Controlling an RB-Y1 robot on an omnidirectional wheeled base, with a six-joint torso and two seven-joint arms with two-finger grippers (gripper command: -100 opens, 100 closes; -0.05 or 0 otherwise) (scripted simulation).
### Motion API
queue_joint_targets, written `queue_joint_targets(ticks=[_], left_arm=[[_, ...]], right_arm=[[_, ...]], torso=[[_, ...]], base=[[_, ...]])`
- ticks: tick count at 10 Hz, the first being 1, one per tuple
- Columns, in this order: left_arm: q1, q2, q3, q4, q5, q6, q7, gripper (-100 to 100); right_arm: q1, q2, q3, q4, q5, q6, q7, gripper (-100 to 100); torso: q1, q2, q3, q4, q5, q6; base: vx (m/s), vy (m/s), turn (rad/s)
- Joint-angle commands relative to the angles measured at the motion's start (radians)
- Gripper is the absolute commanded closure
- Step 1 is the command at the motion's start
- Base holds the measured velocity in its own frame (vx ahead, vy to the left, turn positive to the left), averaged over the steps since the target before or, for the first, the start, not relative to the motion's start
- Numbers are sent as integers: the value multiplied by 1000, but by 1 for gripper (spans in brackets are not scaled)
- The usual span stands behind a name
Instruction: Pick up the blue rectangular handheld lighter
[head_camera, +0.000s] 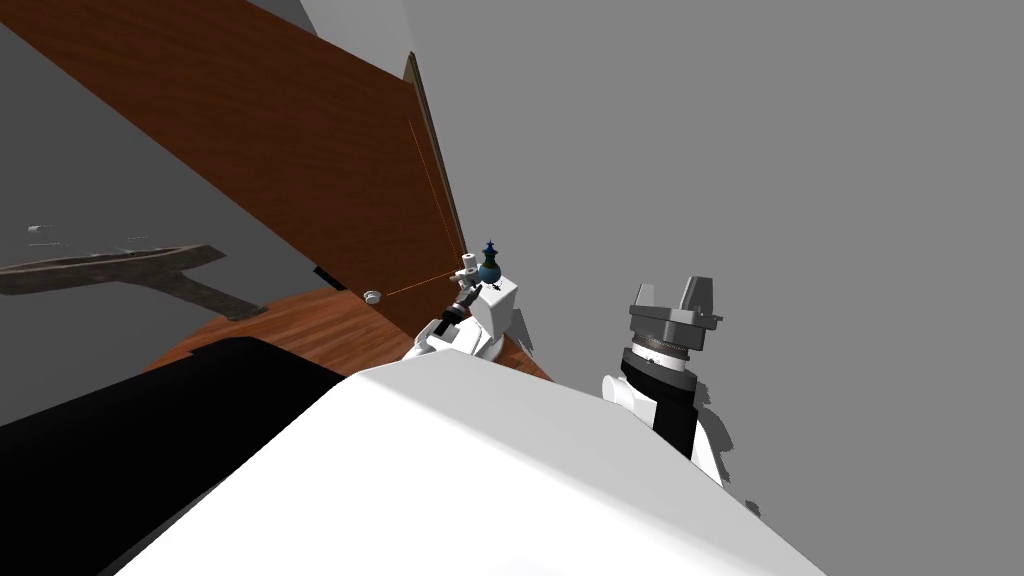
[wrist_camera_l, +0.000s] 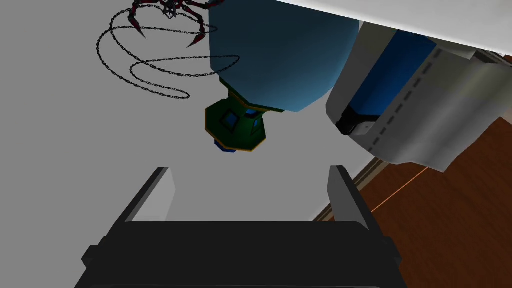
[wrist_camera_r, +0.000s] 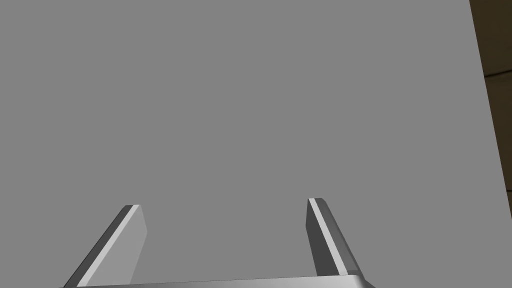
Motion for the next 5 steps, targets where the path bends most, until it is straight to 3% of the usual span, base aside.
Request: queue_joint_targets(ticks=[1, 2, 5], left_arm=[[-26, 25, 4, 50, 13, 16, -50, -100], [-26, 25, 4, 51, 13, 16, -50, -100], [-63, 64, 8, 125, 34, 44, -131, -100]], right_arm=[[0, 0, 0, 0, 0, 0, 0, 0], [0, 0, 0, 0, 0, 0, 0, 0], [0, 0, 0, 0, 0, 0, 0, 0]], torso=[[0, 0, 0, 0, 0, 0], [-1, 0, 0, 0, 0, 0], [0, 0, 0, 0, 0, 0]], base=[[34, -41, 43], [28, -35, 16], [32, -34, 34]])
